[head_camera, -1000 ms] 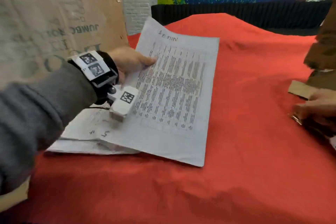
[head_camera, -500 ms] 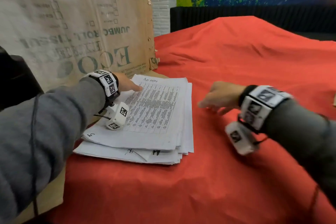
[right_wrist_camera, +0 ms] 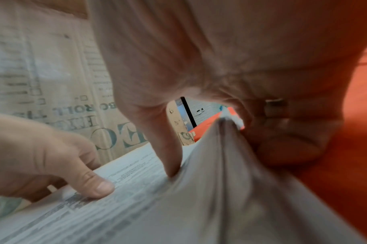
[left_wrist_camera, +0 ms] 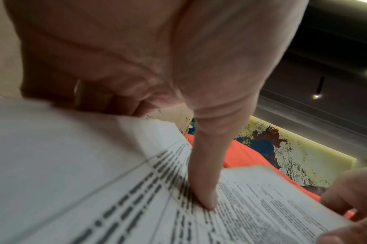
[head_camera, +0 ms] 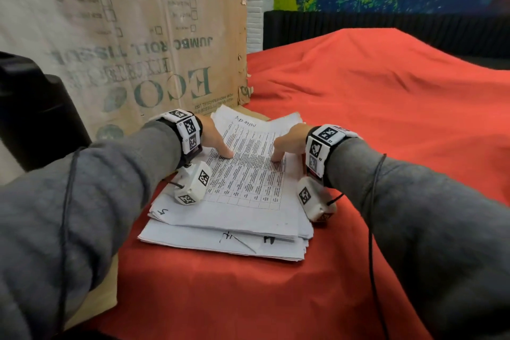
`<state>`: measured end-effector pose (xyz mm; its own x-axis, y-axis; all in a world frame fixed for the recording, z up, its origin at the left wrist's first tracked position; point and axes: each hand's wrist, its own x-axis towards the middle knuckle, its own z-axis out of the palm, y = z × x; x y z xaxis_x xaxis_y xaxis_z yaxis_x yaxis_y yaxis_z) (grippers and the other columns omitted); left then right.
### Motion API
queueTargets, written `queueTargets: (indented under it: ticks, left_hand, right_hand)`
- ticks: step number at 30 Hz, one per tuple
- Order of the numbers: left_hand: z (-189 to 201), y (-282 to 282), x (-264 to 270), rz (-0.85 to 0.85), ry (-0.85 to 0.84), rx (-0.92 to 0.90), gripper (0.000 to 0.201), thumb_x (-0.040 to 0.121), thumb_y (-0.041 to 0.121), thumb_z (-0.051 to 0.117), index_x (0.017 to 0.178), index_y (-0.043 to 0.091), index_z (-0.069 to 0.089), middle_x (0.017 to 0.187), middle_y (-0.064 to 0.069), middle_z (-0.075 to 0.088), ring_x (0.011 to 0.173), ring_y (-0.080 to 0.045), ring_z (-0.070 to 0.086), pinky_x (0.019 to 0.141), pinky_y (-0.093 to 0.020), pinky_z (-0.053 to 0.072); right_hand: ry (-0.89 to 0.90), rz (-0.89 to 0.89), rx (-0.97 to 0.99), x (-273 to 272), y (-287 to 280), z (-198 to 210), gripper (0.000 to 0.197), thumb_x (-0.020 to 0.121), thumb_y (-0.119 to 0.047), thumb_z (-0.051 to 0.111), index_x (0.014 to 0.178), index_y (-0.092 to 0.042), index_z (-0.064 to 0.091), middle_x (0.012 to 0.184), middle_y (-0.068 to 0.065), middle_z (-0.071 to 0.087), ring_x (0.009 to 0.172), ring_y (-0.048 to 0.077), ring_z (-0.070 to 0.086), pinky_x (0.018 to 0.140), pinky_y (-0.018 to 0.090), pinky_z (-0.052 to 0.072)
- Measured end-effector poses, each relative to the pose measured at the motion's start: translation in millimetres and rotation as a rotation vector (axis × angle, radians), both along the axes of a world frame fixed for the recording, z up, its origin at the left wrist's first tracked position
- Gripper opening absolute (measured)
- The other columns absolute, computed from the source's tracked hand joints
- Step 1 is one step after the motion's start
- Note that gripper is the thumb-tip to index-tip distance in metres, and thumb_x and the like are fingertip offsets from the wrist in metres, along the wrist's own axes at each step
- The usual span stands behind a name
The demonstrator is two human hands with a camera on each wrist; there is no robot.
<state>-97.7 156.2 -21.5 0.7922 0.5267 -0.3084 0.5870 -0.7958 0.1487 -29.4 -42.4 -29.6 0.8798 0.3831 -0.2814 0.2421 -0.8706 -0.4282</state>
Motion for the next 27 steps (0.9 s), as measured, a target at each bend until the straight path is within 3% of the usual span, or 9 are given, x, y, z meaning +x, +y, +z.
queueTargets:
  ticks: [3, 7, 10, 13, 16, 19, 21, 23, 27]
  left_hand:
    - [0, -2, -1, -0.010, -0.005, 0.007, 0.086, 0.076, 0.059, 0.084, 0.141, 0.009, 0.057, 0.138, -0.009, 0.063, 0.119, -0.029, 0.060, 0.105, -0.039, 0.049]
    - [-4, 0, 1, -0.009, -0.026, -0.012, 0.091, 0.073, 0.058, 0.087, 0.144, 0.011, 0.056, 0.140, -0.008, 0.062, 0.123, -0.030, 0.059, 0.105, -0.040, 0.050]
    - [-5, -3, 1, -0.006, -0.070, -0.025, 0.088, 0.074, 0.055, 0.087, 0.142, 0.008, 0.056, 0.138, -0.010, 0.063, 0.120, -0.030, 0.061, 0.101, -0.040, 0.052]
    - [-6, 0, -2, 0.055, -0.161, -0.112, 0.091, 0.072, 0.054, 0.089, 0.142, 0.007, 0.055, 0.134, -0.011, 0.064, 0.118, -0.031, 0.062, 0.101, -0.042, 0.053]
    - [6, 5, -12, 0.165, -0.285, -0.475, 0.097, 0.053, 0.048, 0.097, 0.134, 0.007, 0.063, 0.123, -0.014, 0.073, 0.110, -0.034, 0.070, 0.100, -0.050, 0.056]
    - [27, -3, -18, 0.074, -0.440, -1.091, 0.097, 0.039, 0.028, 0.105, 0.127, 0.007, 0.071, 0.122, -0.018, 0.075, 0.109, -0.036, 0.074, 0.094, -0.061, 0.057]
    - [53, -28, -11, -0.130, -0.540, -1.267, 0.071, 0.063, 0.026, 0.097, 0.127, 0.007, 0.073, 0.130, -0.019, 0.070, 0.121, -0.036, 0.069, 0.097, -0.058, 0.057]
    - [83, -70, 3, -0.243, -0.732, -1.235, 0.046, 0.080, 0.030, 0.085, 0.117, 0.005, 0.076, 0.124, -0.017, 0.074, 0.118, -0.032, 0.071, 0.102, -0.051, 0.056]
    - [123, -158, 26, -0.250, -1.230, -0.909, 0.108, 0.051, 0.065, 0.091, 0.130, -0.003, 0.063, 0.124, -0.014, 0.073, 0.112, -0.026, 0.072, 0.102, -0.045, 0.057]
  right_hand:
    - [0.023, 0.005, 0.002, 0, 3, 0, 0.053, 0.085, -0.030, 0.080, 0.129, -0.007, 0.061, 0.112, 0.010, 0.059, 0.100, 0.031, 0.060, 0.081, 0.034, 0.051]
    - [0.008, -0.009, 0.052, 2, 6, 3, 0.038, 0.086, -0.021, 0.078, 0.117, -0.009, 0.061, 0.105, 0.010, 0.062, 0.096, 0.031, 0.062, 0.076, 0.033, 0.052]
    - [0.022, -0.064, 0.206, 4, 7, 2, 0.038, 0.084, -0.012, 0.077, 0.118, -0.005, 0.061, 0.113, 0.016, 0.067, 0.102, 0.035, 0.067, 0.074, 0.034, 0.054]
    - [0.114, -0.145, 0.394, 4, -1, -5, 0.050, 0.076, -0.007, 0.084, 0.121, 0.002, 0.062, 0.113, 0.021, 0.072, 0.102, 0.040, 0.072, 0.083, 0.039, 0.058]
    - [0.218, -0.218, 0.728, 9, -25, -5, 0.054, 0.062, 0.005, 0.082, 0.114, 0.009, 0.066, 0.103, 0.026, 0.075, 0.087, 0.049, 0.075, 0.081, 0.065, 0.060]
    - [0.156, -0.211, 1.052, 2, -67, 25, 0.034, 0.080, 0.022, 0.065, 0.113, 0.015, 0.067, 0.109, 0.029, 0.074, 0.097, 0.049, 0.073, 0.082, 0.064, 0.059]
    - [0.045, -0.184, 1.205, 3, -103, 57, 0.035, 0.084, 0.025, 0.056, 0.116, 0.014, 0.067, 0.109, 0.026, 0.075, 0.094, 0.041, 0.075, 0.080, 0.058, 0.062]
    - [-0.158, -0.174, 1.288, 4, -136, 92, 0.033, 0.082, 0.019, 0.059, 0.112, 0.011, 0.071, 0.107, 0.022, 0.076, 0.094, 0.038, 0.076, 0.085, 0.057, 0.062]
    - [-0.524, -0.148, 1.384, 3, -190, 142, 0.033, 0.079, 0.002, 0.059, 0.111, 0.003, 0.066, 0.101, 0.019, 0.068, 0.091, 0.038, 0.069, 0.081, 0.066, 0.059]
